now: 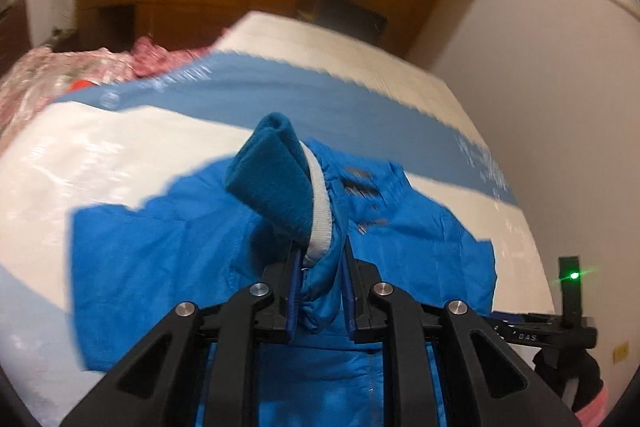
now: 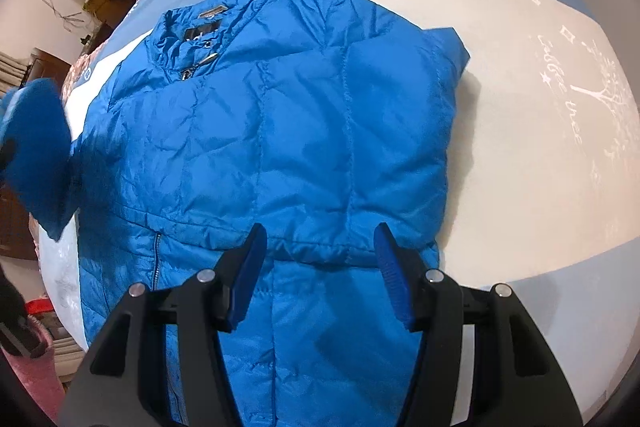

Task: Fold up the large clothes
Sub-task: 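Lay the sleeve cuff onto the jacket body and open the left gripper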

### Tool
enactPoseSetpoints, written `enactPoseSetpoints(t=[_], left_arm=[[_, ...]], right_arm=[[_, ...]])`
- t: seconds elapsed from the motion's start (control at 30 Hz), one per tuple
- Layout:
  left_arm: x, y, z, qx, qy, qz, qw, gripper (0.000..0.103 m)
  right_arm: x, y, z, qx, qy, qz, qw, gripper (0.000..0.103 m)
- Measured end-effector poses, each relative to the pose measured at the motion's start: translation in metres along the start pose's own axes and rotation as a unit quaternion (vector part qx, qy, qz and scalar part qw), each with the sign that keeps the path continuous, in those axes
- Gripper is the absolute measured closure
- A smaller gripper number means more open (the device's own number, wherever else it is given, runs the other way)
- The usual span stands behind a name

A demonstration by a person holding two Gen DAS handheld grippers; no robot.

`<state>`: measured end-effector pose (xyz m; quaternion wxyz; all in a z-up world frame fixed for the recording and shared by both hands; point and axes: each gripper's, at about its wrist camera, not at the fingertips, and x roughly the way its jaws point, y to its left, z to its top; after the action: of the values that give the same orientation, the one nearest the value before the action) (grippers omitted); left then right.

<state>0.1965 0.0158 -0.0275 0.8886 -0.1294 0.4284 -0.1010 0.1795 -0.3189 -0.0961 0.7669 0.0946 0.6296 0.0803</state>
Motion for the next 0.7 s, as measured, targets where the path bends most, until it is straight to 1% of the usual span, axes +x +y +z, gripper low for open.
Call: enactPoseSetpoints(t=[0.07, 0.17, 0.27, 0.33, 0.37, 0.43, 0.47, 0.53, 0.6, 0.67, 0.7], left_arm=[[0.02, -0.01, -0.006, 0.013, 0.02, -0.005, 0.9997, 0.086], [0.055, -0.016, -0.016, 0.02, 0.061, -0.013, 0.9978, 0.085], [0.085, -0.017, -0.029, 0.025, 0.107, -0.026, 0.9936, 0.078], [0.09, -0.014, -0.038, 0.028, 0.131, -0.054, 0.9895, 0.077], [0.085, -0.015, -0.041, 0.031, 0.137, -0.077, 0.9871, 0.075], [0.07, -0.02, -0.043, 0.041, 0.133, -0.111, 0.984, 0.066], [0.063, -0.021, -0.043, 0.045, 0.128, -0.117, 0.9839, 0.064], [0.04, -0.015, -0.04, 0.053, 0.106, -0.108, 0.9872, 0.062], [0.028, 0.001, -0.034, 0.043, 0.095, -0.078, 0.9915, 0.061], [0.024, 0.022, -0.03, 0.03, 0.092, -0.025, 0.995, 0.061], [0.024, 0.034, -0.028, 0.024, 0.092, 0.013, 0.9953, 0.061]], right_arm=[[0.001, -0.003, -0.002, 0.002, 0.001, 0.001, 1.0, 0.047], [0.003, -0.005, -0.003, 0.006, 0.003, 0.003, 1.0, 0.047], [0.005, -0.006, -0.002, 0.009, 0.004, 0.005, 1.0, 0.047], [0.006, -0.003, -0.001, 0.006, 0.004, 0.007, 1.0, 0.047], [0.006, -0.001, 0.0, 0.003, 0.004, 0.008, 1.0, 0.047], [0.006, 0.006, 0.002, -0.005, 0.005, 0.013, 1.0, 0.047], [0.006, 0.011, 0.003, -0.009, 0.005, 0.017, 1.0, 0.046], [0.007, 0.023, 0.008, -0.02, 0.006, 0.041, 0.999, 0.043], [0.008, 0.036, 0.015, -0.026, 0.011, 0.069, 0.997, 0.041], [0.012, 0.049, 0.023, -0.033, 0.015, 0.1, 0.994, 0.039], [0.014, 0.055, 0.027, -0.035, 0.018, 0.109, 0.993, 0.038]])
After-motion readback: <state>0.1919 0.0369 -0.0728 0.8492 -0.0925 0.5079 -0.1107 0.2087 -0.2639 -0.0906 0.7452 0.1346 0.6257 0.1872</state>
